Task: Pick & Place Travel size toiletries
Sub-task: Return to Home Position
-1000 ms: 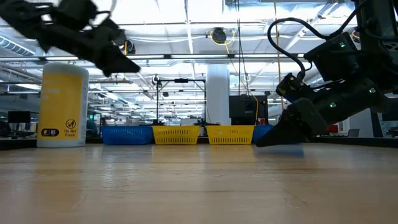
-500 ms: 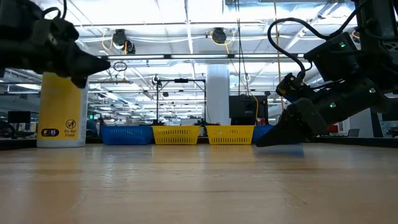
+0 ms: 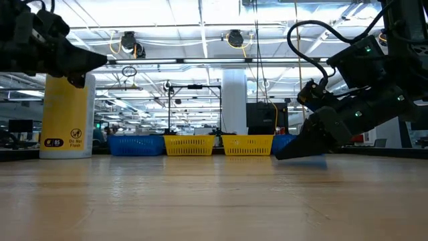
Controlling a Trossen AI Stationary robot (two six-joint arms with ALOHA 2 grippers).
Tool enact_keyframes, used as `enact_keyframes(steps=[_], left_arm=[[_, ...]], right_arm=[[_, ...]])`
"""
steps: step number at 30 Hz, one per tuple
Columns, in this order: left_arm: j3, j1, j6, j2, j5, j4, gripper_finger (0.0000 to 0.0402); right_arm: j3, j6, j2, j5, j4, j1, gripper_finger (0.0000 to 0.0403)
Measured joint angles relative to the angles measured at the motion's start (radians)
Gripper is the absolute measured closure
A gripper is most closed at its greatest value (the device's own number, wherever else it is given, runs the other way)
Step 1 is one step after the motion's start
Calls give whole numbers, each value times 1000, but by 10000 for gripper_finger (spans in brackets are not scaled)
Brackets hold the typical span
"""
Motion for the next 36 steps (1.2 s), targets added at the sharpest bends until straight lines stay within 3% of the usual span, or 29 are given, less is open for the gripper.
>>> enact_keyframes(steps=[4,9,22,32,36], left_arm=[[5,-1,-16,-94,-15,-118,400],[13,-7,49,-90,-14,-141,400],[9,-8,148,52,-5,-117,376],[-2,-12,118,-95,55,-94,376],[-3,-12,94,-90,57,-101,376]], right_arm=[[0,27,0,0,-27,0,248],[0,54,-2,1,-44,2,248],[0,42,0,26,-31,19,248],[-1,40,0,26,-29,19,248],[-1,40,0,26,-28,19,248]])
